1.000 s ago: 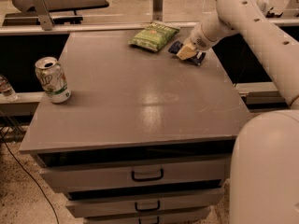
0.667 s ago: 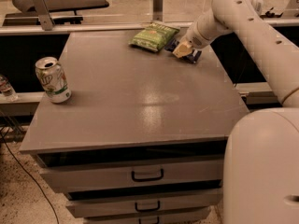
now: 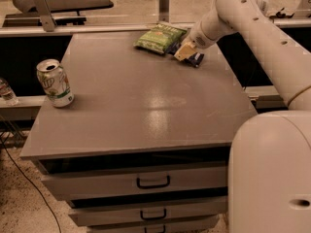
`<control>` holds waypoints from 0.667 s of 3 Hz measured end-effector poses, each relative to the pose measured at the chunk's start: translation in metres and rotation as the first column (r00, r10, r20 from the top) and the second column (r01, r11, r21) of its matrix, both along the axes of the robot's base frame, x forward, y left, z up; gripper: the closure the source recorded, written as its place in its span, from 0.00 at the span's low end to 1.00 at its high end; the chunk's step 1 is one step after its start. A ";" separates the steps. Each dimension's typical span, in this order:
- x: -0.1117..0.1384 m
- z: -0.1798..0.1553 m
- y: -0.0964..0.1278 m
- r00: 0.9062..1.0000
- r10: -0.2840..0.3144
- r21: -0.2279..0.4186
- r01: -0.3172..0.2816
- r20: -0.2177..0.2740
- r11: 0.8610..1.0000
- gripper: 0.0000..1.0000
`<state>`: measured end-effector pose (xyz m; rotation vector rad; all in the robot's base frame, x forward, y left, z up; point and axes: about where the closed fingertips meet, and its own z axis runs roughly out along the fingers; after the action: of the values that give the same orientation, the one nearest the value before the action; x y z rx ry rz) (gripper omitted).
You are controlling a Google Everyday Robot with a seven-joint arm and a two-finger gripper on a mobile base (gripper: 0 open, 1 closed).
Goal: Move rxbar blueberry near green jalapeno chip bag
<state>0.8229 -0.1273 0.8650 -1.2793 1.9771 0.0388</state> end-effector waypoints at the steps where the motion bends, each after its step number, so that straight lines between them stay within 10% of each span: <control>1: -0.001 0.006 0.010 1.000 0.016 0.016 -0.016 0.006 1.000 0.15; 2: -0.008 0.017 0.010 1.000 0.020 0.027 -0.021 0.022 0.999 0.00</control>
Offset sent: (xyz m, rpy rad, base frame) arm -0.0208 0.0048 0.0389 0.0402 -0.0535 0.0177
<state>0.8151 -0.1171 0.8823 -1.2776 1.9392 0.0610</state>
